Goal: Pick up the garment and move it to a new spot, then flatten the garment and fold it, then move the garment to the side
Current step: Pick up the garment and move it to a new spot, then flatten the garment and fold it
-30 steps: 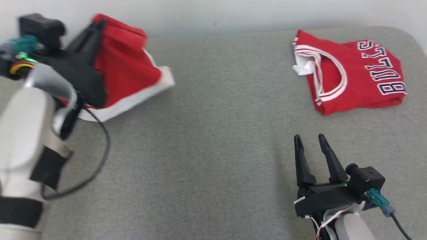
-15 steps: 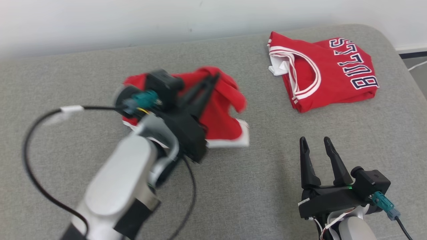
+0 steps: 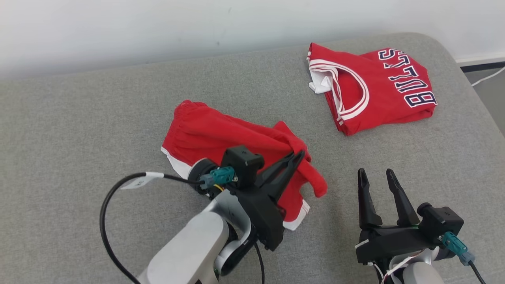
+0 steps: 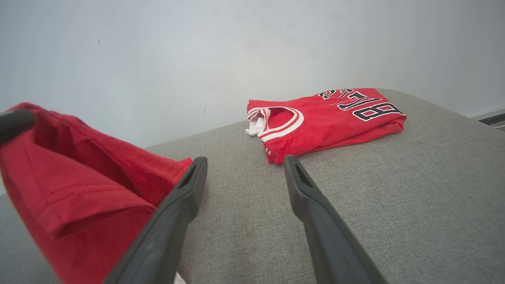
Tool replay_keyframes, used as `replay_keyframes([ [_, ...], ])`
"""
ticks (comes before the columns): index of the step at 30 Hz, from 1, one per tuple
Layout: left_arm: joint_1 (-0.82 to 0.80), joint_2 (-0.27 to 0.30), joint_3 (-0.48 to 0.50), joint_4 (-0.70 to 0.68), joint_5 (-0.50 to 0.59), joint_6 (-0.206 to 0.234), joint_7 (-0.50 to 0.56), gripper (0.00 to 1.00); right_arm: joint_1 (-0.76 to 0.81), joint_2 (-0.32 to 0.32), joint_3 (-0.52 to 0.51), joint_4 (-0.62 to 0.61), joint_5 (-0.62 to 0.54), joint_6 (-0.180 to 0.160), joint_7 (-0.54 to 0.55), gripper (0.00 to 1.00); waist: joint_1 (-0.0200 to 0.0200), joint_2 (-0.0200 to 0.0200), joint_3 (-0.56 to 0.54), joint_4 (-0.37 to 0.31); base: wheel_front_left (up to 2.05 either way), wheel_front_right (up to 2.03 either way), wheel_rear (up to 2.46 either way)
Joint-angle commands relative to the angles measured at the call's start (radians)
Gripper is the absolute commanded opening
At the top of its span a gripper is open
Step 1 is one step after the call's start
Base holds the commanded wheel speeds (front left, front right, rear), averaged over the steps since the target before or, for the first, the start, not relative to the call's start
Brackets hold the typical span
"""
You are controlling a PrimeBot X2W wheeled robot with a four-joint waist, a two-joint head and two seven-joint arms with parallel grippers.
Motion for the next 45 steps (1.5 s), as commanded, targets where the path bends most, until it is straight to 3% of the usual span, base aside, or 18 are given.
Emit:
replay_keyframes([
  [1, 0.02, -0.001, -0.013, 0.014, -0.015, 0.004, -0.02, 0.64, 0.006, 0.002, 0.003, 0.001, 0.004, 0.0, -0.002, 1.0, 0.0, 0.0, -0.006, 0.002, 0.0, 0.0, 0.0],
  [2, 0.018, 0.0, -0.018, 0.024, -0.025, 0.011, -0.034, 1.0, 0.005, 0.002, 0.005, 0.001, 0.005, 0.0, -0.002, 1.0, 0.0, 0.0, -0.009, 0.003, 0.0, 0.0, 0.0],
  [9, 0.004, 0.006, -0.016, 0.032, -0.027, 0.044, -0.108, 1.0, 0.027, 0.002, -0.009, 0.0, -0.001, 0.0, -0.002, 1.0, 0.0, 0.0, -0.032, 0.028, 0.0, 0.0, 0.0],
  [13, -0.001, 0.038, 0.008, 0.012, -0.02, 0.06, -0.119, 1.0, 0.039, 0.002, -0.011, 0.0, -0.004, 0.0, -0.002, 1.0, 0.0, 0.0, -0.041, 0.04, 0.0, 0.0, 0.0],
  [16, -0.004, 0.103, 0.038, 0.003, -0.019, 0.062, -0.104, 1.0, 0.04, 0.002, -0.007, -0.004, 0.0, 0.0, 0.001, 1.0, 0.0, 0.0, -0.045, 0.046, 0.0, 0.0, 0.0],
  [23, -0.016, 0.266, 0.127, 0.023, -0.081, 0.022, -0.04, 1.0, 0.022, 0.002, 0.01, -0.009, 0.005, 0.0, 0.004, 1.0, 0.0, 0.0, -0.032, 0.033, 0.0, 0.0, 0.0],
  [28, -0.034, 0.346, 0.182, 0.071, -0.136, -0.013, 0.004, 1.0, 0.009, 0.001, 0.027, -0.009, 0.017, 0.0, 0.003, 1.0, 0.0, 0.0, -0.004, 0.003, 0.0, 0.0, 0.0],
  [39, -0.065, 0.405, 0.152, 0.235, -0.151, -0.08, 0.069, 1.0, -0.018, 0.002, 0.063, 0.008, 0.052, 0.0, -0.002, 1.0, 0.0, 0.0, 0.054, -0.056, 0.0, 0.0, 0.0],
  [45, -0.087, 0.393, 0.124, 0.319, -0.17, -0.101, 0.083, 1.0, -0.033, 0.002, 0.071, 0.01, 0.068, 0.0, -0.003, 1.0, 0.0, 0.0, 0.066, -0.08, 0.0, 0.0, 0.0],
])
